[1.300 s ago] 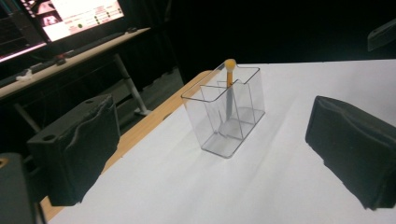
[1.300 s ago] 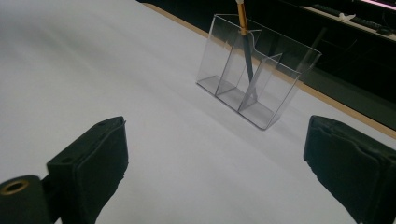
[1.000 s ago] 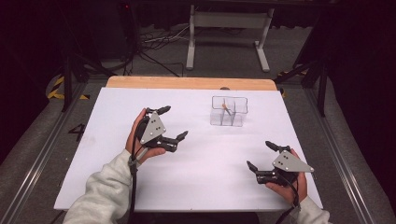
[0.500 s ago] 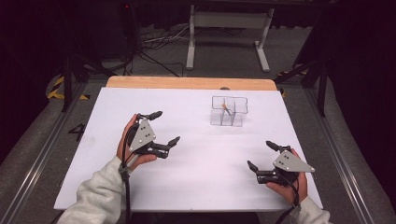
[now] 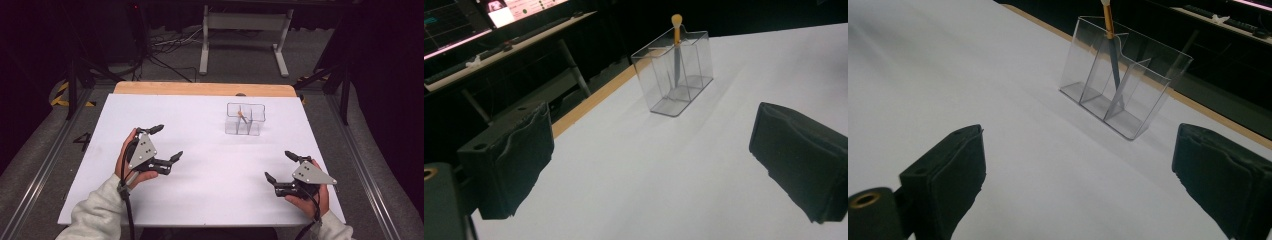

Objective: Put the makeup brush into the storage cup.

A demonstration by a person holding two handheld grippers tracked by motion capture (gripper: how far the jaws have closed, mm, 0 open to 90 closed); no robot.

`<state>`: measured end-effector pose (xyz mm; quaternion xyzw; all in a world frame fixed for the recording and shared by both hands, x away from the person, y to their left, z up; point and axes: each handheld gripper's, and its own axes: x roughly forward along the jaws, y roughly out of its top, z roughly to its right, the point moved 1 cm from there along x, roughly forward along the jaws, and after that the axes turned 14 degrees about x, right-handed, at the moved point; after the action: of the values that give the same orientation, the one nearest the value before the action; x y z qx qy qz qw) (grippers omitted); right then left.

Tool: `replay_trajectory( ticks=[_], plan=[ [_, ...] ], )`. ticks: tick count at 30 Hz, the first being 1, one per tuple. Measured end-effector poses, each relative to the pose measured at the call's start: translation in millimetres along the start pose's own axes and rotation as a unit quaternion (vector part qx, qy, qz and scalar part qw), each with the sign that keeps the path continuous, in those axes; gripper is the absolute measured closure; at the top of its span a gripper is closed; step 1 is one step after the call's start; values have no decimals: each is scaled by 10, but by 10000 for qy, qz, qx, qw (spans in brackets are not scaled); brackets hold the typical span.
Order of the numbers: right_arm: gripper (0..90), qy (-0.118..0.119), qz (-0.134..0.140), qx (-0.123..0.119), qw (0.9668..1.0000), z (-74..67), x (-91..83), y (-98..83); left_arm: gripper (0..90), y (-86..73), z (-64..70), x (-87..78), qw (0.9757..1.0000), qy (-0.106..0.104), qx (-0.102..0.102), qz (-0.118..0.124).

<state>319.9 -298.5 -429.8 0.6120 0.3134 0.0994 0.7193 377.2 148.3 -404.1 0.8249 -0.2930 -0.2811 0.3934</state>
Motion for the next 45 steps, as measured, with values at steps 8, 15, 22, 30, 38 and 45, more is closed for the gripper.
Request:
replay_trajectory(
  ticks=[8,15,22,30,38,45],
  plan=[
    [75,-16,-7,6,10000,7,0,1,51,-157,-6,-90,9998,29,-142,-162],
    [75,-32,-18,-2,10000,11,3,-2,53,-276,9,-173,9994,7,-214,-257],
    [75,-35,-25,-7,10000,12,7,-3,52,-375,18,-268,9989,59,-360,-299],
    [75,-33,-29,-13,10000,10,9,-4,52,-465,22,-368,9983,96,-414,-400],
    [75,-44,-33,-12,10000,8,11,-4,53,-562,31,-484,9975,140,-481,-508],
    [60,-68,-6,24,10000,19,5,-6,53,-652,68,-612,9961,141,-657,-573]
  ],
)
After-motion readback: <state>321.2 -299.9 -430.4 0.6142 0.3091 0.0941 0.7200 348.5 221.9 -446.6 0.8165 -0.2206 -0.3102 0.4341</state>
